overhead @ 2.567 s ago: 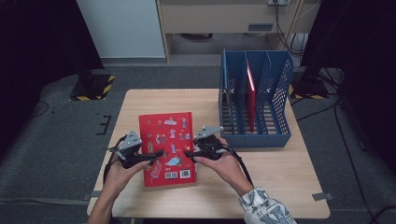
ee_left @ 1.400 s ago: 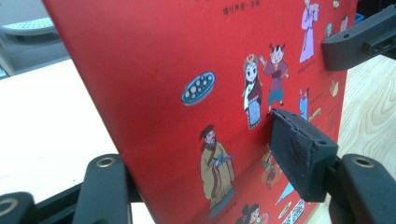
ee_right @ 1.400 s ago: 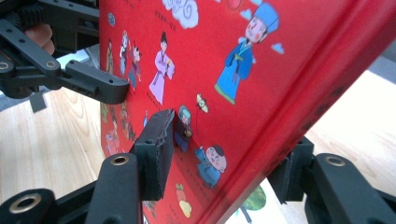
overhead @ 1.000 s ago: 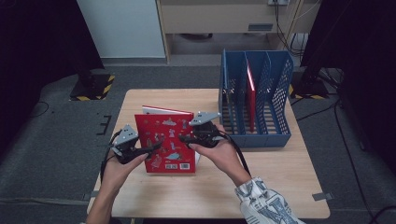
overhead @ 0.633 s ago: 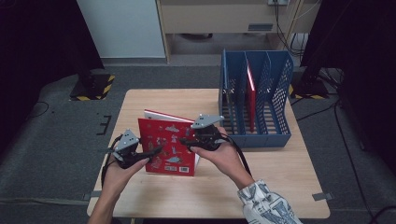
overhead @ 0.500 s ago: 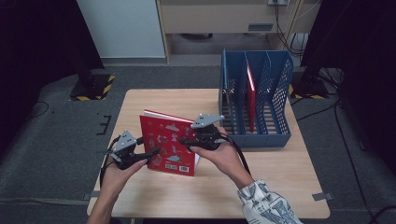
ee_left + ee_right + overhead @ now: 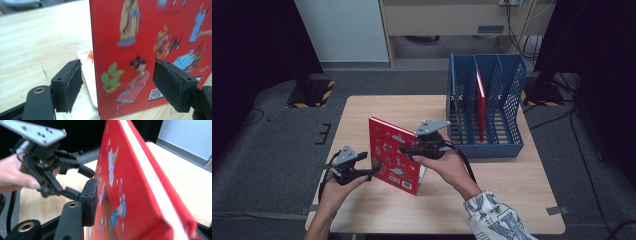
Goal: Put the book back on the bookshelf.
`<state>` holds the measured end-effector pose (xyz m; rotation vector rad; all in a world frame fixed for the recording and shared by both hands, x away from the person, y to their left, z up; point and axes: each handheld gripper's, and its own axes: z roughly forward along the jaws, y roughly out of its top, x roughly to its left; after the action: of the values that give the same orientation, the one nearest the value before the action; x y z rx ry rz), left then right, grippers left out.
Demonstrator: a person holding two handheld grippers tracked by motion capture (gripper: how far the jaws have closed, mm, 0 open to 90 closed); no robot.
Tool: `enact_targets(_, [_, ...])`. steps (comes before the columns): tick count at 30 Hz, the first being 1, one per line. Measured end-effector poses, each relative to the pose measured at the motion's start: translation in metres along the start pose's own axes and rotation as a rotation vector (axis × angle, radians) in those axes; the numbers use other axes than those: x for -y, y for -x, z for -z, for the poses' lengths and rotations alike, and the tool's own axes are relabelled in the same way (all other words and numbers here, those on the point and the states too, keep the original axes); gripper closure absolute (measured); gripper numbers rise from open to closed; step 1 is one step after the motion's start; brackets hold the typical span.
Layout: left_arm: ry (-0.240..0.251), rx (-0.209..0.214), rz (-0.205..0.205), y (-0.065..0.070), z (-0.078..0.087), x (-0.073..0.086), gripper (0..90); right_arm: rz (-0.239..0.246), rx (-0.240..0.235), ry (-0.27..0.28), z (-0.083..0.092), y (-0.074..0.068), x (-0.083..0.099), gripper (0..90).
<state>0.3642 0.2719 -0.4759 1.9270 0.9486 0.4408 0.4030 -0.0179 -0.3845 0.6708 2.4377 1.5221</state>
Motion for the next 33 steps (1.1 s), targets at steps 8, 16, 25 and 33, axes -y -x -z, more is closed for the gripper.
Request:
enact_targets(8, [-0.051,0.019,0.008,-0.002,-0.009,0.009,20.9,-0.017,-0.014,0.021,-0.004,0.001,-0.001,64.0])
enact_targets(16, [-0.087,0.023,0.015,-0.003,-0.015,0.014,20.3,-0.034,-0.028,0.036,-0.005,0.001,-0.002,68.2])
enact_targets(25, [-0.108,0.036,0.014,-0.003,-0.022,0.015,19.3,-0.05,-0.056,0.042,-0.007,0.002,-0.005,74.5])
enact_targets(33, [-0.094,0.042,0.021,-0.001,-0.023,0.013,20.7,-0.007,-0.091,0.03,-0.009,-0.001,-0.015,76.5])
